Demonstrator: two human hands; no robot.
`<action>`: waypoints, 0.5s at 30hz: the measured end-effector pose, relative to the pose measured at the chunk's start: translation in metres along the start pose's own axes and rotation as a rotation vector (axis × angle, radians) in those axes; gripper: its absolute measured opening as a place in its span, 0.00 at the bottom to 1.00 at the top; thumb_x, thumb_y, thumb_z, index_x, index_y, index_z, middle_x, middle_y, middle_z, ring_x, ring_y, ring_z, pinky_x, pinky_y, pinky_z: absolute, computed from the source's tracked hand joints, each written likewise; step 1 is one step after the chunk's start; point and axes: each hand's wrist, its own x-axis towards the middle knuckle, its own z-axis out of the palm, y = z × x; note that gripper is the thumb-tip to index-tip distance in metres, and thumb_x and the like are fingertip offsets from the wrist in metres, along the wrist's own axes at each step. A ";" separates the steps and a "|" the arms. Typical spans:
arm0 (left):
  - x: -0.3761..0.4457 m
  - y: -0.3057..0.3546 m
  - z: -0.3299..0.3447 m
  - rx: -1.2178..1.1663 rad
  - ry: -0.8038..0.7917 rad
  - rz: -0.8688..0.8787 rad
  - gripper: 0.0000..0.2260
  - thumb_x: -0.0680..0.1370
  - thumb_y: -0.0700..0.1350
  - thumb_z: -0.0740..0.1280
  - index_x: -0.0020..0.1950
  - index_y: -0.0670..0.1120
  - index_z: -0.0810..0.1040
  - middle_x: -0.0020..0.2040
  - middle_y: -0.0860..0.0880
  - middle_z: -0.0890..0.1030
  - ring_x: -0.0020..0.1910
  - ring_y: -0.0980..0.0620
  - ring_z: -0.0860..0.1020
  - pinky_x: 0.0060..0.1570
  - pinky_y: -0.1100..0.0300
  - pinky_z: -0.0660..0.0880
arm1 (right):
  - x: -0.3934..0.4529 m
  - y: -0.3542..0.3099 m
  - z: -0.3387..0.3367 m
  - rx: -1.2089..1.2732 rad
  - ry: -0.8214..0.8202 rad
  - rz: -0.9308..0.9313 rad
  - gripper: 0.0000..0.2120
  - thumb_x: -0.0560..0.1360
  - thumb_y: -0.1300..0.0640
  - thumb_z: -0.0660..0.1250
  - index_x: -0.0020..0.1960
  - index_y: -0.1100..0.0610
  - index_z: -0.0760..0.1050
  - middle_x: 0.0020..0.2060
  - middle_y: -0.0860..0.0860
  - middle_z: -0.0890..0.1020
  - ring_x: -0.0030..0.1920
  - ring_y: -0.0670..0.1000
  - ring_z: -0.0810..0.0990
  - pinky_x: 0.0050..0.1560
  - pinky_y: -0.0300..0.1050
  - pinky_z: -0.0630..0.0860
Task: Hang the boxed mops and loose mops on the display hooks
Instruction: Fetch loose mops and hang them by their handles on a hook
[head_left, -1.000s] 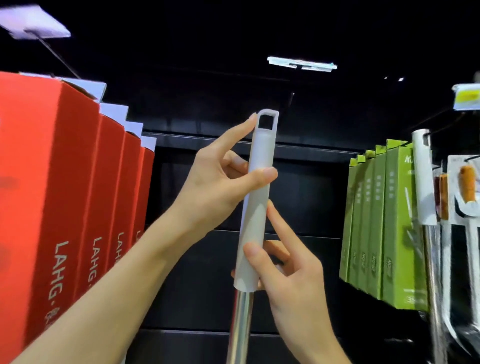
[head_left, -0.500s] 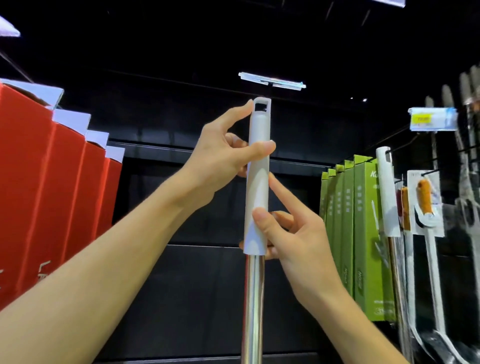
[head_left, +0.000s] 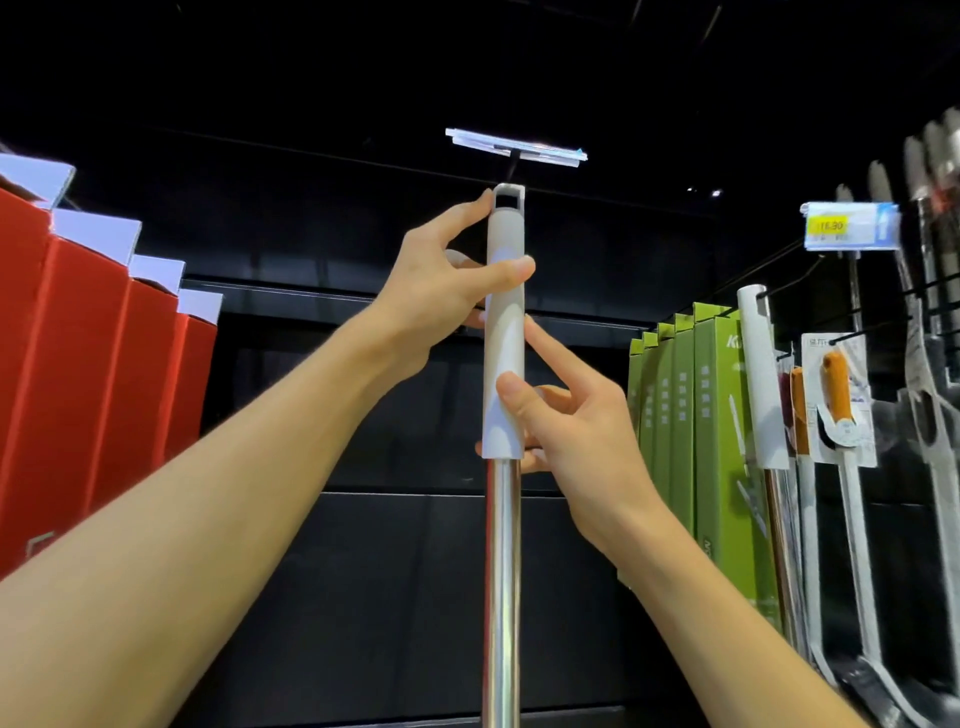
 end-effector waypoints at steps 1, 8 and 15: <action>0.001 -0.002 0.001 0.000 -0.003 -0.004 0.37 0.79 0.45 0.75 0.83 0.55 0.62 0.51 0.39 0.86 0.47 0.45 0.88 0.44 0.58 0.85 | 0.001 0.003 -0.001 0.004 -0.001 0.008 0.28 0.82 0.56 0.69 0.79 0.42 0.67 0.47 0.74 0.79 0.48 0.71 0.83 0.36 0.46 0.83; 0.004 -0.030 0.003 0.031 0.004 -0.040 0.36 0.79 0.44 0.75 0.83 0.56 0.62 0.53 0.41 0.86 0.49 0.48 0.87 0.45 0.58 0.85 | 0.007 0.032 0.001 -0.022 -0.019 0.045 0.29 0.82 0.55 0.69 0.79 0.39 0.64 0.48 0.76 0.77 0.49 0.72 0.82 0.46 0.60 0.86; 0.004 -0.056 0.005 0.034 0.008 -0.089 0.36 0.79 0.43 0.75 0.83 0.59 0.63 0.54 0.42 0.85 0.53 0.48 0.86 0.46 0.57 0.85 | 0.014 0.067 0.007 -0.059 0.011 0.069 0.29 0.82 0.51 0.69 0.76 0.31 0.63 0.45 0.71 0.80 0.48 0.72 0.82 0.50 0.68 0.83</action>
